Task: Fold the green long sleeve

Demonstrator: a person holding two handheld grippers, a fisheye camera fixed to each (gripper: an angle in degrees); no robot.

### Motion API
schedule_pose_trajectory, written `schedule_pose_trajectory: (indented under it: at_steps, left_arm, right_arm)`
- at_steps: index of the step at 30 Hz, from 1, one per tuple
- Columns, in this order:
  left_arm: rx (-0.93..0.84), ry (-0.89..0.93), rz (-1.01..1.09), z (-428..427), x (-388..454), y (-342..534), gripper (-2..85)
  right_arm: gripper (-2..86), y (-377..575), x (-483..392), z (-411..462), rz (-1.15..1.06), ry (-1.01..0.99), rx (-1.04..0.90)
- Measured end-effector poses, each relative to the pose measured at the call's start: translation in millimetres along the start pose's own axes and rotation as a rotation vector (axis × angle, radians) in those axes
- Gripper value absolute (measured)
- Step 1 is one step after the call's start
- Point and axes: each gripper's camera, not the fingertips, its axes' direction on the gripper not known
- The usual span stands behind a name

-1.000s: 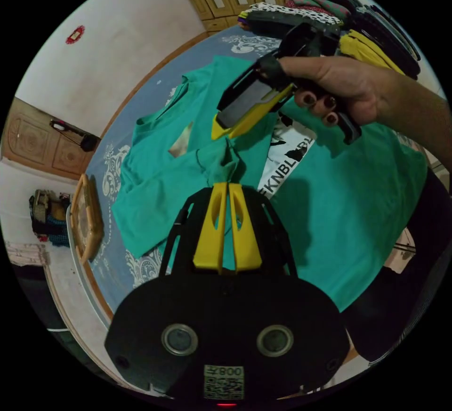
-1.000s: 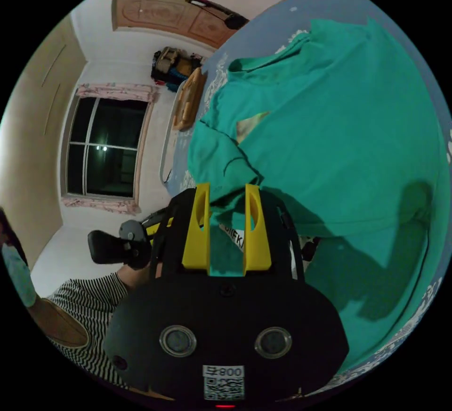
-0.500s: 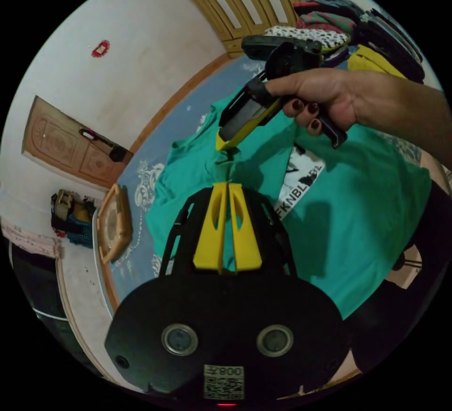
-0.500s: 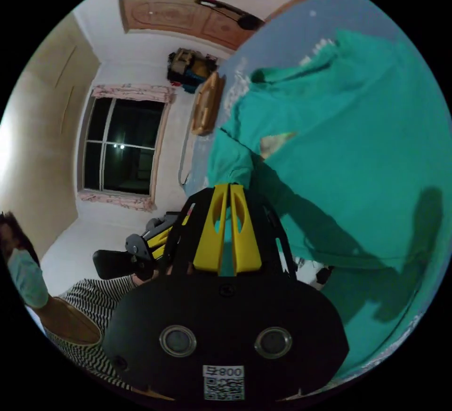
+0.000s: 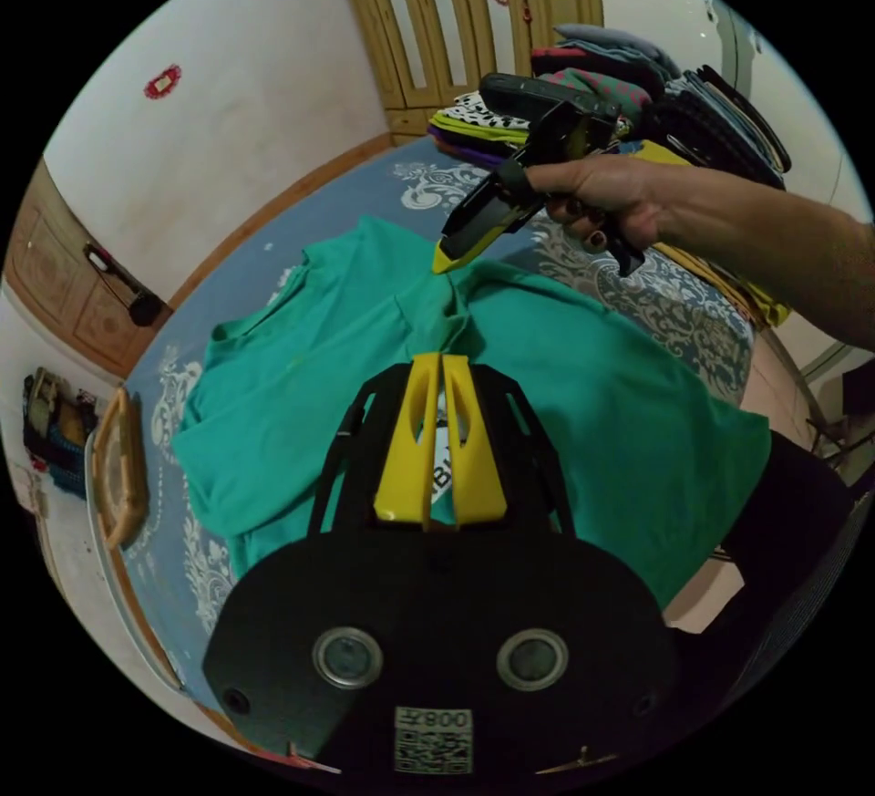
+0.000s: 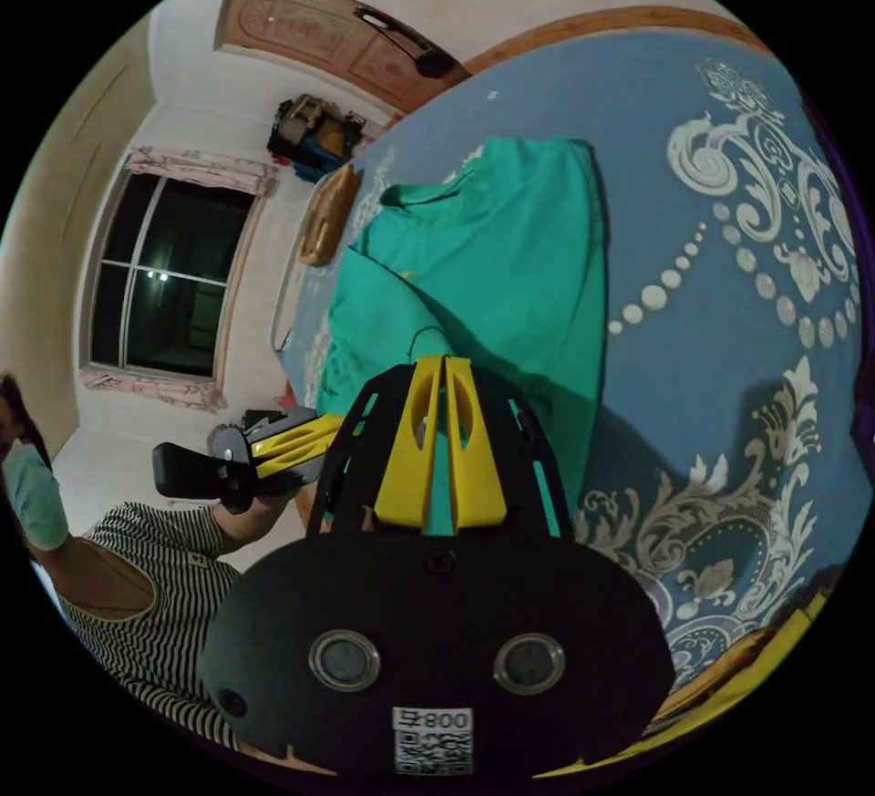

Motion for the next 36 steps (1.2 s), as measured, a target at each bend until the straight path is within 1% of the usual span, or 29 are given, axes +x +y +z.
schedule_pose_trajectory:
  at_steps: [9,14,19,23,25,29,32,33,35,36]
  left_arm:
    - [-0.081,0.128,-0.064,58.3,-13.1,13.3,0.3]
    - [-0.083,0.257,-0.116,72.9,-30.5,31.6,0.1]
    - [-0.098,0.255,-0.120,73.6,-44.4,50.6,0.1]
    - [0.002,0.286,-0.198,51.9,-75.6,77.0,0.2]
    - [0.024,0.279,-0.249,45.9,-91.6,88.5,0.2]
    - [-0.003,0.273,-0.326,46.5,-124.9,111.7,0.1]
    - [-0.049,0.289,-0.366,51.4,-143.5,127.5,0.1]
    - [-0.063,0.296,-0.370,52.7,-146.5,130.6,0.1]
    - [-0.079,0.301,-0.379,49.9,-156.8,144.9,0.1]
    - [-0.077,0.302,-0.378,46.9,-159.6,148.5,0.1]
  right_arm:
    - [0.2,19.5,-13.3,0.0,0.007,0.071,-0.021]
    - [0.2,38.2,-26.8,-0.3,0.005,0.091,-0.015]
    - [0.2,61.1,-41.4,1.8,0.010,0.115,-0.011]
    - [0.2,79.4,-52.5,-1.5,0.014,0.114,0.032]
    - [0.2,93.2,-61.7,-2.7,0.017,0.140,0.055]
    - [0.1,119.2,-79.9,-6.2,0.049,0.263,0.114]
    - [0.1,143.0,-108.4,-3.3,-0.016,0.224,0.158]
    - [0.1,151.2,-123.1,6.7,-0.066,0.208,0.131]
    - [0.1,161.7,-141.6,30.7,-0.125,0.252,0.043]
    - [0.1,168.1,-147.8,48.7,-0.145,0.312,-0.026]
